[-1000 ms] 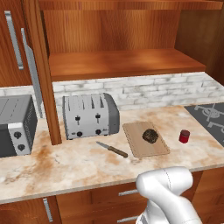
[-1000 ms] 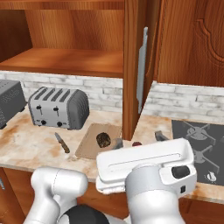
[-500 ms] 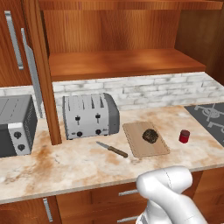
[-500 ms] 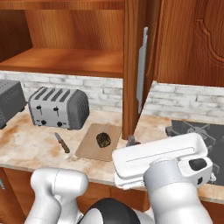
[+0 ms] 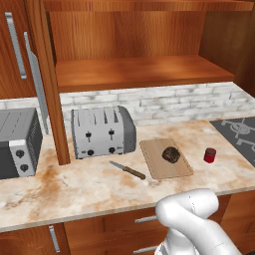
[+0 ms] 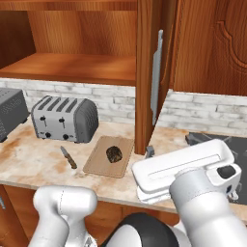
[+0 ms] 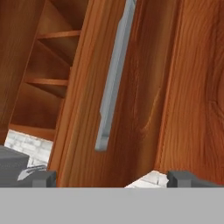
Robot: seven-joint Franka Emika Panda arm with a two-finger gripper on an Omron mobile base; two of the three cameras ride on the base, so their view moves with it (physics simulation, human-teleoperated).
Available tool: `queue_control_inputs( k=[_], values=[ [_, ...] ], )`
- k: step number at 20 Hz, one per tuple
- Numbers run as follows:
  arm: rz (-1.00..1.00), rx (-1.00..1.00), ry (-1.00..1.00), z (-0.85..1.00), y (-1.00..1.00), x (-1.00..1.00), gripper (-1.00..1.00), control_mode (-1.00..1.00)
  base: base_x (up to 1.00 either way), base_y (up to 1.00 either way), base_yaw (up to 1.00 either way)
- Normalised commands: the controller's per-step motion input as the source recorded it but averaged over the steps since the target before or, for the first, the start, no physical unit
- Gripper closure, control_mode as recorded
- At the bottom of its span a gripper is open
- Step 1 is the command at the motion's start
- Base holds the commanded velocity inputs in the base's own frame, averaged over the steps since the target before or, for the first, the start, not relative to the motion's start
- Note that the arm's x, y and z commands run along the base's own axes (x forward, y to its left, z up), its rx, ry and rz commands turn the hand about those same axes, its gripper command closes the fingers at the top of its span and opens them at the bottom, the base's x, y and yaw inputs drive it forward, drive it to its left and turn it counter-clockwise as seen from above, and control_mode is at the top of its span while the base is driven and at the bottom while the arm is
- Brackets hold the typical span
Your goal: Pick the bread, place it on the cutting board, pick the jam, place it on the counter, and close the cabinet.
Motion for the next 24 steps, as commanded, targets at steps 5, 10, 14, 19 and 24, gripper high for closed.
queue_control_inputs(
  k=[5, 10, 14, 19, 24],
  values=[
    [0.08, 0.00, -0.03, 0.00, 0.00, 0.00, -1.00, -1.00, 0.00, 0.00, 0.00],
    [0.08, 0.00, -0.03, 0.00, 0.00, 0.00, -1.00, -1.00, 0.00, 0.00, 0.00],
    [0.07, 0.00, 0.00, 0.00, 0.00, 0.00, -1.00, -1.00, 0.00, 0.00, 0.00],
    [0.07, 0.00, 0.00, 0.00, 0.00, 0.01, -1.00, -1.00, 0.00, 0.00, 0.00],
    [0.07, 0.01, 0.00, 0.00, 0.00, 0.03, -1.00, -1.00, 0.00, 0.00, 0.00]
  ],
)
